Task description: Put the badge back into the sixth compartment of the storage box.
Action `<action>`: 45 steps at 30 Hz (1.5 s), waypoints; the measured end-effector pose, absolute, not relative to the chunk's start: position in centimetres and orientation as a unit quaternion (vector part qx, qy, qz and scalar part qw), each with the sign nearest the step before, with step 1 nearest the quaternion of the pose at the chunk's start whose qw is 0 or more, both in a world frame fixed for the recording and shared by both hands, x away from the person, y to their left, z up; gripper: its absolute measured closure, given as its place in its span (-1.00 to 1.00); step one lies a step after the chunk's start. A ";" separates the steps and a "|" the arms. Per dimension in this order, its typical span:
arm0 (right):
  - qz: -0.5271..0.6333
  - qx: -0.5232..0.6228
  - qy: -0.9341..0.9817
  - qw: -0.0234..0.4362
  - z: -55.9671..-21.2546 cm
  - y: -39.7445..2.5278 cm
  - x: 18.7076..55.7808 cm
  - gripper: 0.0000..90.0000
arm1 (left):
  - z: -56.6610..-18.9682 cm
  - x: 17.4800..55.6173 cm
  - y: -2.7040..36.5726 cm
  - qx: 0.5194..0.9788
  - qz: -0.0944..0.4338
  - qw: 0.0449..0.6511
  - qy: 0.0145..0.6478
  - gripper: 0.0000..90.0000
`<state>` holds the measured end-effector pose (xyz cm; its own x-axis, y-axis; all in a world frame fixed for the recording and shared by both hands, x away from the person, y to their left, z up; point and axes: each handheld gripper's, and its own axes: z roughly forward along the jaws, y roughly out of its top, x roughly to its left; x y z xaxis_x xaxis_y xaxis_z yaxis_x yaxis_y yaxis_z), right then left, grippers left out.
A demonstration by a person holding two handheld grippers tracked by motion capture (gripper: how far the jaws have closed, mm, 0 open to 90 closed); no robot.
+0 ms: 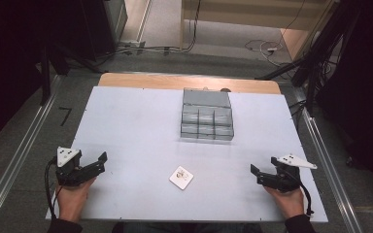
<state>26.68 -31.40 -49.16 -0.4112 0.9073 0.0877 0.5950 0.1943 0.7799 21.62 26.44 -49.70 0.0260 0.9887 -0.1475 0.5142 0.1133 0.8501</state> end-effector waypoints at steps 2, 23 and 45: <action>0.386 0.501 0.748 0.202 -49.2 -31.2 26.7 -0.79 | -49.7 21.6 26.4 0.596 0.298 0.397 0.632 -0.74; 0.396 0.492 0.752 0.188 -49.0 -29.6 26.9 -0.87 | -49.7 21.7 26.3 0.599 0.298 0.395 0.630 -0.74; 0.398 0.466 0.770 0.176 -49.2 -26.9 27.1 -0.87 | -49.6 21.7 26.3 0.598 0.299 0.397 0.629 -0.74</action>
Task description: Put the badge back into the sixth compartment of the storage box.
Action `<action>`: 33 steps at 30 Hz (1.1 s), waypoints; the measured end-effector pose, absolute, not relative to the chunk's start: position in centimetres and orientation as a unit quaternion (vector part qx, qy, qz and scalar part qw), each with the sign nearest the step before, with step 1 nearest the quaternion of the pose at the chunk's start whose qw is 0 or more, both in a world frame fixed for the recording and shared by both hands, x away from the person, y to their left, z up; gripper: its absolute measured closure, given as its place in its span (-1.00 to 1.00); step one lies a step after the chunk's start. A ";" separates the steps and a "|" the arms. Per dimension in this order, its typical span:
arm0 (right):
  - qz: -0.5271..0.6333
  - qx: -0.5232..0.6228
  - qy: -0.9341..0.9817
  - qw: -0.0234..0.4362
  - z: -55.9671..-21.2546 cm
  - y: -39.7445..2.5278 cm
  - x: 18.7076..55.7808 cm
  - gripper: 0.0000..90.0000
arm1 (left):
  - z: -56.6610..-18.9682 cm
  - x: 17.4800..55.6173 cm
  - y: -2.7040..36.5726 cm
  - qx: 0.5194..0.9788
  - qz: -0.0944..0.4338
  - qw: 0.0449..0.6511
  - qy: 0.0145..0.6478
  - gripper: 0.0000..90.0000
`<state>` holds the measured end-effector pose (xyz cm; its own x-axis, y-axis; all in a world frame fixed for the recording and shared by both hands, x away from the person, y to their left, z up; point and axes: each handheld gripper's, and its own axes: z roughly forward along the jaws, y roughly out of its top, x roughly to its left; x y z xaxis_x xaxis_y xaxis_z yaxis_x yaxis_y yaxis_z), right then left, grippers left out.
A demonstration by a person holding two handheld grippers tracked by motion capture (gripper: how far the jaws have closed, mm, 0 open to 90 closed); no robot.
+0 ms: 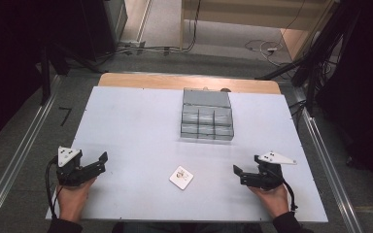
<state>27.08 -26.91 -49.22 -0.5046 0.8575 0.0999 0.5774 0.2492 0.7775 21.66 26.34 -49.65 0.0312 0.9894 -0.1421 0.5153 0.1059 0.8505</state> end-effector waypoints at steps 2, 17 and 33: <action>0.398 0.464 0.772 0.175 -49.2 -26.8 27.1 -0.87 | -49.6 21.6 26.4 0.598 0.298 0.397 0.629 -0.74; 0.406 0.448 0.780 0.162 -49.3 -25.1 27.1 -0.87 | -49.6 21.7 26.4 0.598 0.298 0.397 0.629 -0.74; 0.412 0.429 0.789 0.153 -49.4 -23.2 27.1 -0.87 | -49.7 21.7 26.3 0.600 0.297 0.396 0.629 -0.74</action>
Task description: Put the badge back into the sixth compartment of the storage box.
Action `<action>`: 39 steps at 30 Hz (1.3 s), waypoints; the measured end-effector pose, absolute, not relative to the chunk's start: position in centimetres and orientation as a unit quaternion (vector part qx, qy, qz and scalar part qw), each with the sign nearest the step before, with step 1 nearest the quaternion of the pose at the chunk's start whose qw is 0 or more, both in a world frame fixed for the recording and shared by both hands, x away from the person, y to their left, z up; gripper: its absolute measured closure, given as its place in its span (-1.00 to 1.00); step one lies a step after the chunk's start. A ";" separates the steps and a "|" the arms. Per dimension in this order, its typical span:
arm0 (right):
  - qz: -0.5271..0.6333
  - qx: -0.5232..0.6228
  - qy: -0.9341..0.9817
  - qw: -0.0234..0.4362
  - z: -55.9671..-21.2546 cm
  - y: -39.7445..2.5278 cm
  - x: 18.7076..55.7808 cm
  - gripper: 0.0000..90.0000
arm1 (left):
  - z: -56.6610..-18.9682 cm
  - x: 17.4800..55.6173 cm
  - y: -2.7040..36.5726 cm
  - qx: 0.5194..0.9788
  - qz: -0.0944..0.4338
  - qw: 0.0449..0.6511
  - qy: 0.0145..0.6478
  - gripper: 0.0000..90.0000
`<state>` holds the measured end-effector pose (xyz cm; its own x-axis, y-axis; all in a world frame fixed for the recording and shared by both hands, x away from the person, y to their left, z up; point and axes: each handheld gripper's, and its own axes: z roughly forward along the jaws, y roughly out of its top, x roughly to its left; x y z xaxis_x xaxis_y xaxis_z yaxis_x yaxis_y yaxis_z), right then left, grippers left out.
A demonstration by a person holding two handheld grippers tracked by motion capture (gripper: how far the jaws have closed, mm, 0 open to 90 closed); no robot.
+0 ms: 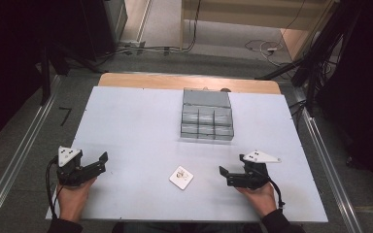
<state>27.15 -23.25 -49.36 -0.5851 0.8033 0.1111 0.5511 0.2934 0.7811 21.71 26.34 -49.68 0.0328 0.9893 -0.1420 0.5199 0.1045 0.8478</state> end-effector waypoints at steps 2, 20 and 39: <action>0.413 0.425 0.792 0.152 -49.4 -22.8 27.2 -0.87 | -49.7 21.7 26.3 0.599 0.297 0.397 0.629 -0.74; 0.413 0.398 0.808 0.134 -49.9 -20.1 27.0 -0.87 | -49.7 21.7 26.4 0.599 0.296 0.398 0.629 -0.74; 0.410 0.359 0.830 0.118 -50.6 -16.6 26.4 -0.87 | -49.6 21.6 26.5 0.598 0.297 0.400 0.628 -0.74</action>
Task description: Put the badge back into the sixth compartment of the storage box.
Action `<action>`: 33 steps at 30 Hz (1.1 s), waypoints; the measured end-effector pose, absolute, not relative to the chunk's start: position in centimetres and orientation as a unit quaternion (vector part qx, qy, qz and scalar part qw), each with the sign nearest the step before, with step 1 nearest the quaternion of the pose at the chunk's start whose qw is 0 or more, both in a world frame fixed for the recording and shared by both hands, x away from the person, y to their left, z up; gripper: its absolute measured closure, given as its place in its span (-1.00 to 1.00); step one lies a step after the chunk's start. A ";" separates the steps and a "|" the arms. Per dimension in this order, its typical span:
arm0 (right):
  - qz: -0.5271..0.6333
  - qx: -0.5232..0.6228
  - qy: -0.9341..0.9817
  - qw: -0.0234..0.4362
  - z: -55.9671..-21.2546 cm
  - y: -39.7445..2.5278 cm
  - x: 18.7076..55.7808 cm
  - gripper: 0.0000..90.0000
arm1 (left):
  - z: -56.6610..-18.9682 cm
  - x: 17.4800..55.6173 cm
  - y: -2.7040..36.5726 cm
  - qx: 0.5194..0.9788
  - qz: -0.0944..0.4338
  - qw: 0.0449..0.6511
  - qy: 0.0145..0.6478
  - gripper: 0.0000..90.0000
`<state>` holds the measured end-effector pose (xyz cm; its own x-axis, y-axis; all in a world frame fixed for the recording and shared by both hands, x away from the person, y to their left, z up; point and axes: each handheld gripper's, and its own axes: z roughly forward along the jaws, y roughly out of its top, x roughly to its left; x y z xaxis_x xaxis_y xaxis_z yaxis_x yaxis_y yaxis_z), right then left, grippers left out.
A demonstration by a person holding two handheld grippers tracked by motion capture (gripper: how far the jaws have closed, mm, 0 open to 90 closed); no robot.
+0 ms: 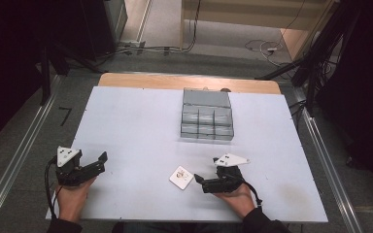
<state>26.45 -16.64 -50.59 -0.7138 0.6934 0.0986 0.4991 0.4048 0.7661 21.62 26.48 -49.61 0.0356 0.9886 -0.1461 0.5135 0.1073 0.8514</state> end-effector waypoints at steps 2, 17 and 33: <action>0.411 0.354 0.832 0.118 -50.6 -16.3 26.3 -0.87 | -49.6 21.6 26.5 0.599 0.297 0.400 0.627 -0.74; 0.405 0.322 0.847 0.122 -51.0 -13.5 25.2 -0.85 | -49.6 21.6 26.5 0.596 0.300 0.400 0.628 -0.74; 0.371 0.285 0.875 0.126 -51.5 -11.2 24.3 -0.72 | -49.5 21.7 26.4 0.598 0.299 0.400 0.627 -0.74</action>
